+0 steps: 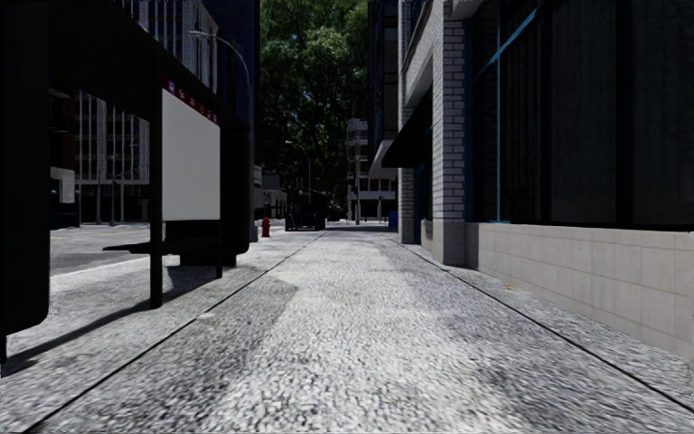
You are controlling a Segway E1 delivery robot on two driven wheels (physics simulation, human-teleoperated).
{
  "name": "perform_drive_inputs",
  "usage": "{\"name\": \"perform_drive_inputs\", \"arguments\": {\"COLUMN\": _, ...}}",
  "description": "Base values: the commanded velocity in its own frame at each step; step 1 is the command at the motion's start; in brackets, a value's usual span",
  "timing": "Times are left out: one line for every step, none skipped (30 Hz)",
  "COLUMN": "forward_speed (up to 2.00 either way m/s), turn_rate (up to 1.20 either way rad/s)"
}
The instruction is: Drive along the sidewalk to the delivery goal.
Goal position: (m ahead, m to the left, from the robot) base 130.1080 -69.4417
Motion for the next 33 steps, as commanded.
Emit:
{"name": "perform_drive_inputs", "arguments": {"forward_speed": 2.0, "turn_rate": -0.18}}
{"name": "perform_drive_inputs", "arguments": {"forward_speed": 2.0, "turn_rate": -0.18}}
{"name": "perform_drive_inputs", "arguments": {"forward_speed": 2.0, "turn_rate": -0.17}}
{"name": "perform_drive_inputs", "arguments": {"forward_speed": 2.0, "turn_rate": -0.17}}
{"name": "perform_drive_inputs", "arguments": {"forward_speed": 2.0, "turn_rate": -0.17}}
{"name": "perform_drive_inputs", "arguments": {"forward_speed": 2.0, "turn_rate": -0.17}}
{"name": "perform_drive_inputs", "arguments": {"forward_speed": 2.0, "turn_rate": -0.17}}
{"name": "perform_drive_inputs", "arguments": {"forward_speed": 2.0, "turn_rate": -0.17}}
{"name": "perform_drive_inputs", "arguments": {"forward_speed": 2.0, "turn_rate": -0.05}}
{"name": "perform_drive_inputs", "arguments": {"forward_speed": 2.0, "turn_rate": -0.05}}
{"name": "perform_drive_inputs", "arguments": {"forward_speed": 2.0, "turn_rate": 0.0}}
{"name": "perform_drive_inputs", "arguments": {"forward_speed": 2.0, "turn_rate": 0.0}}
{"name": "perform_drive_inputs", "arguments": {"forward_speed": 2.0, "turn_rate": 0.0}}
{"name": "perform_drive_inputs", "arguments": {"forward_speed": 2.0, "turn_rate": 0.0}}
{"name": "perform_drive_inputs", "arguments": {"forward_speed": 2.0, "turn_rate": 0.0}}
{"name": "perform_drive_inputs", "arguments": {"forward_speed": 2.0, "turn_rate": 0.0}}
{"name": "perform_drive_inputs", "arguments": {"forward_speed": 2.0, "turn_rate": 0.0}}
{"name": "perform_drive_inputs", "arguments": {"forward_speed": 2.0, "turn_rate": 0.0}}
{"name": "perform_drive_inputs", "arguments": {"forward_speed": 2.0, "turn_rate": 0.0}}
{"name": "perform_drive_inputs", "arguments": {"forward_speed": 2.0, "turn_rate": 0.0}}
{"name": "perform_drive_inputs", "arguments": {"forward_speed": 2.0, "turn_rate": 0.0}}
{"name": "perform_drive_inputs", "arguments": {"forward_speed": 2.0, "turn_rate": 0.0}}
{"name": "perform_drive_inputs", "arguments": {"forward_speed": 2.0, "turn_rate": 0.0}}
{"name": "perform_drive_inputs", "arguments": {"forward_speed": 2.0, "turn_rate": 0.0}}
{"name": "perform_drive_inputs", "arguments": {"forward_speed": 2.0, "turn_rate": 0.0}}
{"name": "perform_drive_inputs", "arguments": {"forward_speed": 2.0, "turn_rate": 0.0}}
{"name": "perform_drive_inputs", "arguments": {"forward_speed": 2.0, "turn_rate": 0.0}}
{"name": "perform_drive_inputs", "arguments": {"forward_speed": 2.0, "turn_rate": 0.0}}
{"name": "perform_drive_inputs", "arguments": {"forward_speed": 2.0, "turn_rate": 0.0}}
{"name": "perform_drive_inputs", "arguments": {"forward_speed": 2.0, "turn_rate": 0.0}}
{"name": "perform_drive_inputs", "arguments": {"forward_speed": 2.0, "turn_rate": 0.0}}
{"name": "perform_drive_inputs", "arguments": {"forward_speed": 2.0, "turn_rate": 0.0}}
{"name": "perform_drive_inputs", "arguments": {"forward_speed": 2.0, "turn_rate": 0.0}}
